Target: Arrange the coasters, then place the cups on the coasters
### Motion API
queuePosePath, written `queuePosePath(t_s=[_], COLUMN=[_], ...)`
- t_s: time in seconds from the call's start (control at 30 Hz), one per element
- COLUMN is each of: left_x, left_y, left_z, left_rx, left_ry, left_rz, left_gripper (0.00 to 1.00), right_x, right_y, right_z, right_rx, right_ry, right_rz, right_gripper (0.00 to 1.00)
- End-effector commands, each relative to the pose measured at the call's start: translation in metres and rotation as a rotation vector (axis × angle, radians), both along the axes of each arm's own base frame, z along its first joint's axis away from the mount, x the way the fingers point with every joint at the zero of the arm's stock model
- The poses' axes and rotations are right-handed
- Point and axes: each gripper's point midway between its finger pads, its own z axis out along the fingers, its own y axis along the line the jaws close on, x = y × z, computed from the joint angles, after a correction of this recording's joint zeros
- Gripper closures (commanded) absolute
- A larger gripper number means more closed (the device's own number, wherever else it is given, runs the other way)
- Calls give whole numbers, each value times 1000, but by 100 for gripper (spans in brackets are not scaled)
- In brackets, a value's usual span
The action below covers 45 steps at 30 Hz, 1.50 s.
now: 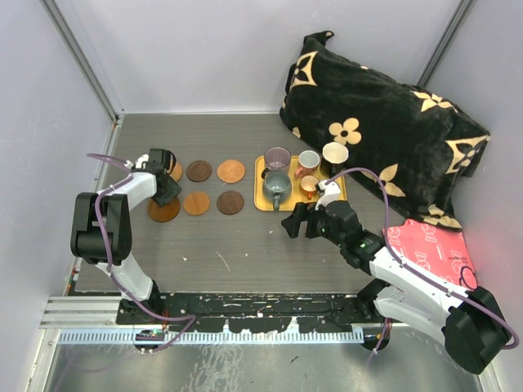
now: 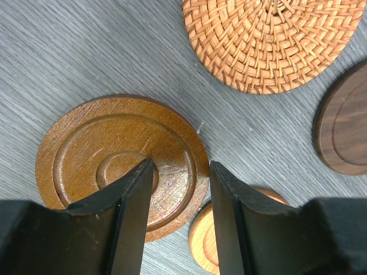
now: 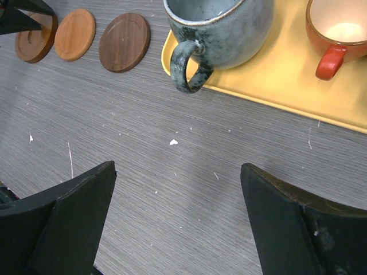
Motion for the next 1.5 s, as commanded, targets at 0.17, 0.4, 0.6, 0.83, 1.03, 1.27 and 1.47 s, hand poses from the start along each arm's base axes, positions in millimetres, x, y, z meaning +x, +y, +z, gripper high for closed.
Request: queuePosePath(t_s=[0.17, 0.4, 0.6, 0.83, 1.03, 1.27, 1.47], left_x=[4, 6, 7, 5, -1, -6, -9], left_y=[2, 2, -2, -25, -66, -92, -98], left_z=[5, 27, 47, 77, 76, 48, 29], left_rx=[-3, 0, -14, -26, -40, 0, 62], left_ry=[-14, -58, -99, -174, -200, -132, -80], left_rz=[-5, -4, -18, -86, -214, -296, -336], left_gripper=[55, 55, 54, 54, 58, 57, 56], right_x=[11, 10, 8, 7, 6, 6, 7], right_y=[10, 10, 11, 11, 13, 13, 13], right_z=[31, 32, 34, 35, 35, 36, 36], right_rx=[57, 64, 74, 81, 83, 73, 66], right_ry=[-83, -83, -87, -86, -84, -81, -80], right_rz=[7, 6, 9, 9, 11, 9, 10], right_gripper=[5, 5, 5, 5, 5, 5, 5])
